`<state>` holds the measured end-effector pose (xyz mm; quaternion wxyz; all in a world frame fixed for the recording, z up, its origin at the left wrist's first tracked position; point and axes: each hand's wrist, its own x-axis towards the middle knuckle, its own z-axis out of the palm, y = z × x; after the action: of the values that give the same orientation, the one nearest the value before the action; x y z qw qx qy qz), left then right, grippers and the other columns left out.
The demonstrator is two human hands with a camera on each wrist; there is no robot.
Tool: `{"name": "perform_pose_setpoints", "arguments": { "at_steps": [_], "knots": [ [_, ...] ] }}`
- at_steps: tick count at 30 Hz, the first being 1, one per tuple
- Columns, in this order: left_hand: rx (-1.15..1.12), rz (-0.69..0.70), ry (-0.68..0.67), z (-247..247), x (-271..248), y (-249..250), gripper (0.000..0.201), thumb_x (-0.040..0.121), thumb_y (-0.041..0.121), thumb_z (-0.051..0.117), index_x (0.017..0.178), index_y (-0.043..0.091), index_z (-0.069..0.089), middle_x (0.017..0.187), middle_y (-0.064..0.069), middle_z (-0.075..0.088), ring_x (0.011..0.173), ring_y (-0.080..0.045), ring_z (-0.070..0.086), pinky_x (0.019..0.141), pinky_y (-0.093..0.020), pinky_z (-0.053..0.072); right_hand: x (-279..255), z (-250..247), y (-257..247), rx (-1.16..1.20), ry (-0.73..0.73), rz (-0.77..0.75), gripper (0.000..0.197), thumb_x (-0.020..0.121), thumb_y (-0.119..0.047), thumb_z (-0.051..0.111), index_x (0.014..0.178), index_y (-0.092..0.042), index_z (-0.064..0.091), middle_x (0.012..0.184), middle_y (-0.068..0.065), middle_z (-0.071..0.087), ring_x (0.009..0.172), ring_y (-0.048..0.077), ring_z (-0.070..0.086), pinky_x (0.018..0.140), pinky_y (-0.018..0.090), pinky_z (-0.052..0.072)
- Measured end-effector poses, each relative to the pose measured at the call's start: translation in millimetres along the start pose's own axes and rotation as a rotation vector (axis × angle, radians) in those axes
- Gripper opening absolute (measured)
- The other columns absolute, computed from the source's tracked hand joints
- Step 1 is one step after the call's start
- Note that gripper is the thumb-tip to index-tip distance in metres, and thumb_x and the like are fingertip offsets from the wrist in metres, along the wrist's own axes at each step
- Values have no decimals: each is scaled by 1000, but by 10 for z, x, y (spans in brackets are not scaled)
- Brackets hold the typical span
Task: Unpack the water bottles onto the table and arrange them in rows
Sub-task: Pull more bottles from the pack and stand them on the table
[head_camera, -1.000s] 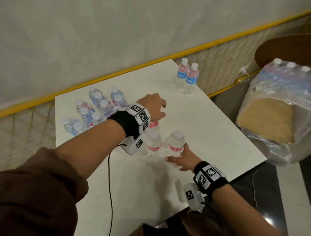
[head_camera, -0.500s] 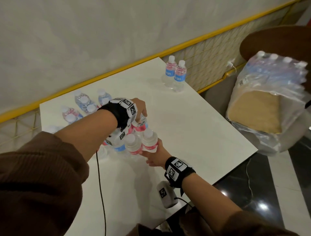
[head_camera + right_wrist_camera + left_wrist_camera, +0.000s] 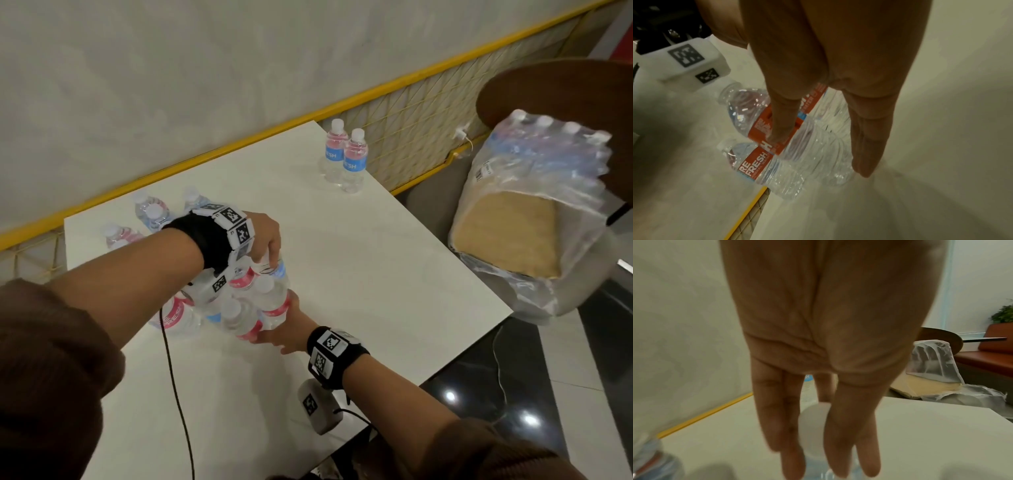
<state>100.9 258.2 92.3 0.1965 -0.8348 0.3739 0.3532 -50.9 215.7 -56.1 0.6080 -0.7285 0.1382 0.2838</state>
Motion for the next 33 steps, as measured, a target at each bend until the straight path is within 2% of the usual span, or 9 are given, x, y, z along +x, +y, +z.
{"name": "perform_pose_setpoints", "arguments": {
  "at_steps": [3, 7, 10, 16, 19, 22, 26, 30, 33],
  "knots": [
    [-15, -47, -33, -163, -62, 64, 36, 82, 11, 66, 117, 21, 67, 129, -1, 60, 108, -16, 57, 81, -20, 38, -72, -150, -14, -29, -50, 60, 114, 77, -24, 77, 146, -27, -14, 139, 10, 44, 89, 18, 52, 81, 38, 51],
    [18, -35, 144, -427, -57, 398, 35, 89, 29, 61, 124, 25, 59, 133, 3, 51, 121, -18, 49, 93, -25, 40, -191, -676, 70, -21, -83, 168, 86, 80, -20, 74, 147, -20, 20, 106, 11, 59, 87, 22, 57, 71, 31, 50],
    [-31, 66, 247, -602, 163, 830, 37, 92, 33, 56, 127, 23, 56, 140, -1, 45, 127, -21, 44, 105, -31, 36, -372, -1245, 201, -56, -50, 195, 67, 81, -20, 73, 139, -13, 40, 103, 11, 61, 91, 22, 60, 71, 29, 52],
    [-129, 268, 393, -1050, 850, 1996, 38, 91, 32, 55, 129, 31, 55, 158, -13, 6, 147, -29, 8, 117, -42, 22, -900, -2503, 501, 23, 191, 208, 53, 80, -22, 72, 128, -13, 51, 103, 8, 64, 87, 16, 59, 76, 28, 50],
    [-179, 309, 478, -1305, 1180, 2494, 37, 90, 26, 57, 125, 36, 58, 159, -5, -15, 147, -27, -12, 117, -47, 21, -1133, -3027, 654, 97, 294, 209, 48, 79, -21, 73, 123, -16, 53, 101, 4, 63, 83, 12, 58, 74, 25, 49],
    [-182, 309, 519, -1461, 1503, 2845, 43, 88, 17, 59, 126, 38, 58, 156, 4, -24, 147, -27, -11, 113, -48, 28, -1281, -3440, 806, 154, 397, 194, 45, 78, -20, 74, 119, -17, 55, 101, 2, 61, 86, 15, 58, 75, 27, 48],
    [-417, 282, 566, -1547, 1916, 2980, 57, 91, 3, 45, 142, 28, 37, 159, 7, 10, 134, -25, 39, 97, -32, 45, -1350, -3902, 881, 156, 516, 173, 42, 81, -10, 69, 120, -12, 55, 96, 4, 62, 85, 18, 59, 78, 32, 50],
    [-468, 339, 809, -1609, 2084, 2879, 48, 87, -9, 45, 127, 13, 58, 143, 0, 48, 125, -21, 52, 107, -32, 40, -1228, -4234, 778, 132, 633, 149, 50, 86, -11, 64, 132, -13, 44, 115, 7, 56, 102, 22, 56, 94, 40, 48],
    [-466, 412, 879, -1636, 1967, 2825, 49, 84, -10, 46, 125, 11, 62, 136, -4, 56, 119, -23, 57, 105, -34, 43, -1007, -4443, 619, 26, 729, 122, 53, 91, -16, 58, 139, -14, 38, 136, 9, 49, 123, 28, 50, 104, 39, 42]
  ]
}}
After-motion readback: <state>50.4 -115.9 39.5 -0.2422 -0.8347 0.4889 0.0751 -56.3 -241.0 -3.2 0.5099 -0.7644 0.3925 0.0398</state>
